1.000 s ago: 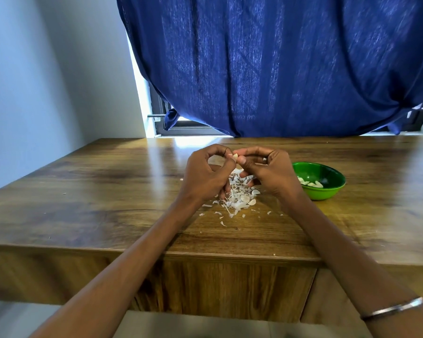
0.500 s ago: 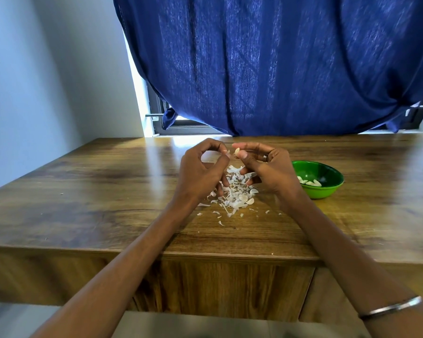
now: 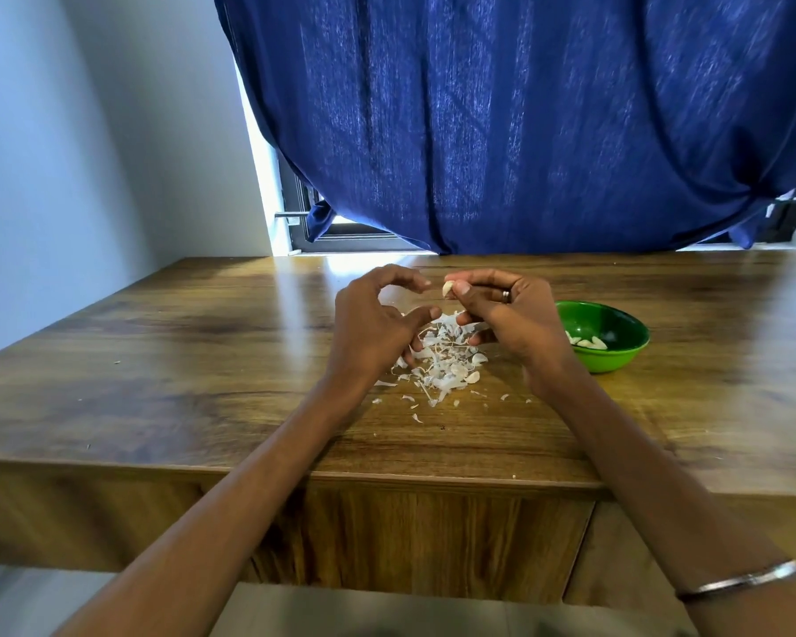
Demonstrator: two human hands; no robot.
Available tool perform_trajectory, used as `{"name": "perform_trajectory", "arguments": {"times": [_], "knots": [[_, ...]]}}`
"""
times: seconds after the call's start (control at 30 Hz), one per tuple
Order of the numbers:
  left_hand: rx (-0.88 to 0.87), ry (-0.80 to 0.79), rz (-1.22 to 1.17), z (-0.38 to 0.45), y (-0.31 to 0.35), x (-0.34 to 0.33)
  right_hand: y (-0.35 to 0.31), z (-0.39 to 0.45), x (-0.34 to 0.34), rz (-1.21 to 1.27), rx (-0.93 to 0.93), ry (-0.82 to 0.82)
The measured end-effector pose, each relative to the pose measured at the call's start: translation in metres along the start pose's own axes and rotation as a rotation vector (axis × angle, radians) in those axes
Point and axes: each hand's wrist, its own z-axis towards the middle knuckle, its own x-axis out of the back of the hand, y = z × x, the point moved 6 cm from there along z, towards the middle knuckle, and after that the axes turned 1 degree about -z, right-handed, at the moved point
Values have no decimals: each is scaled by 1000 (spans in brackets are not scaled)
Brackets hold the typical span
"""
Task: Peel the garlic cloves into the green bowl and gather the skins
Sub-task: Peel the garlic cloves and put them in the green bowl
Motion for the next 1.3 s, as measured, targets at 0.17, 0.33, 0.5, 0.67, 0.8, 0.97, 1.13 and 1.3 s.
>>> {"name": "perform_trajectory", "arguments": {"times": [0.17,0.33,0.5,0.67,0.8,0.97,1.13,1.3], "knots": [[-38,-35,-17,-2,3,-2,-2,-2,-1,10,10,10],[-138,-96,119,-5,6,-8,-5,-2,2,-59,65,39],[-287,-89,259,-1,2,-8,-13,-1,13,-210,150,90],[-359,-86,343,4,-5,-9,-38,8,52,-666,201,68],[-362,-74,314,2,0,-8,-34,15,105,-985,65,49],[-319,-23,394,0,2,-6,-26,20,128,-1110,-52,22],[-289,47,377,1,3,1,-35,23,121,-1087,-32,-5],[-214,66,384,3,-8,8,-44,20,94,-981,73,-48]]}}
